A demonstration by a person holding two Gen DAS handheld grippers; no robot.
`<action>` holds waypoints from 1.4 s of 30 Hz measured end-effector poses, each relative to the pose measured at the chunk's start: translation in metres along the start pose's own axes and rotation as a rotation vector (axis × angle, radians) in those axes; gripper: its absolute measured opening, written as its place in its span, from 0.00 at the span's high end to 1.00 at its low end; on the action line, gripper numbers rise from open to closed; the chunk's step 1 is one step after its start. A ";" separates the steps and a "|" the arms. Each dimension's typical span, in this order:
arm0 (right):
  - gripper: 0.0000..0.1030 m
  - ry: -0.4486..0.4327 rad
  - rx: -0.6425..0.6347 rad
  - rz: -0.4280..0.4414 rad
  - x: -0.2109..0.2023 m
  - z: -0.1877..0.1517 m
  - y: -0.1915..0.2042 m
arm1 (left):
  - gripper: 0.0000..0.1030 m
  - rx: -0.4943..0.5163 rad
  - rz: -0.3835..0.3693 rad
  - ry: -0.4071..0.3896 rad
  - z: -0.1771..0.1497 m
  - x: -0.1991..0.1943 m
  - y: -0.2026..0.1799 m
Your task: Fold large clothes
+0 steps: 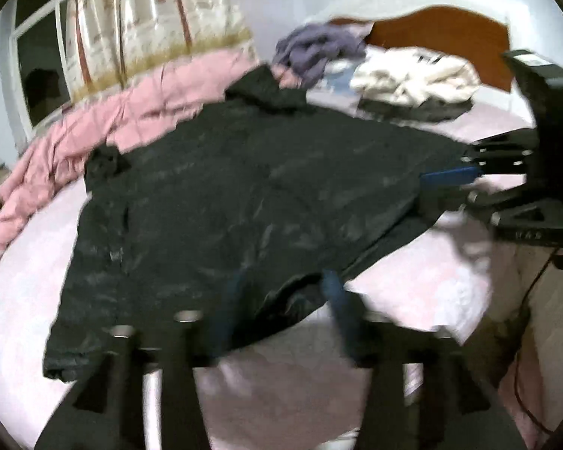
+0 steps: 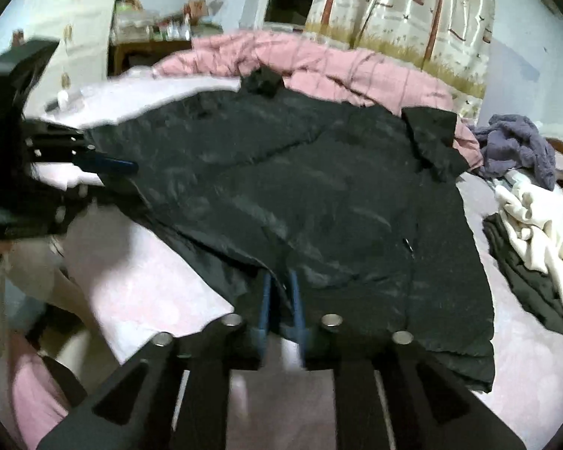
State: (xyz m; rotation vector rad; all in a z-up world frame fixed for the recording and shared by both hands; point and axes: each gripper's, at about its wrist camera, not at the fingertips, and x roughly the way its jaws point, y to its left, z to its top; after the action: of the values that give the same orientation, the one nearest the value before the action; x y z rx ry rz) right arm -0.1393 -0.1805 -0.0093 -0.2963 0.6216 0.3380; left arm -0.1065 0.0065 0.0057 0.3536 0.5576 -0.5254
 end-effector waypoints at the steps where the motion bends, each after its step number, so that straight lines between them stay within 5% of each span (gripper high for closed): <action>1: 0.50 -0.012 0.005 0.014 -0.002 0.001 -0.001 | 0.39 0.018 0.033 0.012 0.001 0.002 -0.001; 2: 0.35 -0.019 0.004 0.015 -0.003 0.002 0.000 | 0.39 0.029 0.070 0.032 0.002 0.007 -0.002; 6: 0.35 0.025 -0.033 0.021 0.006 0.001 0.009 | 0.39 0.017 0.056 0.167 -0.008 0.032 0.009; 11: 0.34 0.082 -0.132 -0.082 0.020 -0.007 0.023 | 0.29 0.010 0.130 0.174 -0.009 0.032 0.021; 17: 0.31 0.107 -0.066 -0.194 0.029 -0.005 0.004 | 0.27 0.055 0.071 0.243 -0.019 0.025 0.037; 21: 0.37 0.120 0.027 -0.165 0.030 -0.002 -0.015 | 0.27 0.004 0.134 0.268 -0.024 0.026 0.061; 24: 0.50 0.118 0.025 -0.169 0.029 -0.002 -0.015 | 0.45 -0.035 0.159 0.262 -0.025 0.028 0.072; 26: 0.67 0.104 0.006 -0.193 0.027 -0.002 -0.012 | 0.75 -0.056 0.165 0.240 -0.023 0.029 0.073; 28: 0.89 0.069 -0.002 -0.256 0.024 0.000 -0.011 | 0.90 -0.064 0.189 0.220 -0.020 0.030 0.073; 31: 0.93 -0.065 0.033 -0.306 0.001 0.007 -0.015 | 0.94 -0.090 0.209 0.145 -0.011 0.018 0.074; 36: 0.94 -0.116 0.077 -0.310 -0.018 0.011 -0.024 | 0.94 -0.116 0.206 0.007 0.009 -0.018 0.076; 42: 0.94 -0.091 0.061 -0.303 0.005 0.047 -0.051 | 0.94 -0.082 0.247 0.106 0.052 0.036 0.102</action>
State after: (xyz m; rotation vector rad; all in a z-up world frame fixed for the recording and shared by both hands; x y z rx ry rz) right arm -0.0910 -0.2084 0.0331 -0.3097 0.4880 0.0405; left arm -0.0025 0.0519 0.0442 0.3678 0.6265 -0.2460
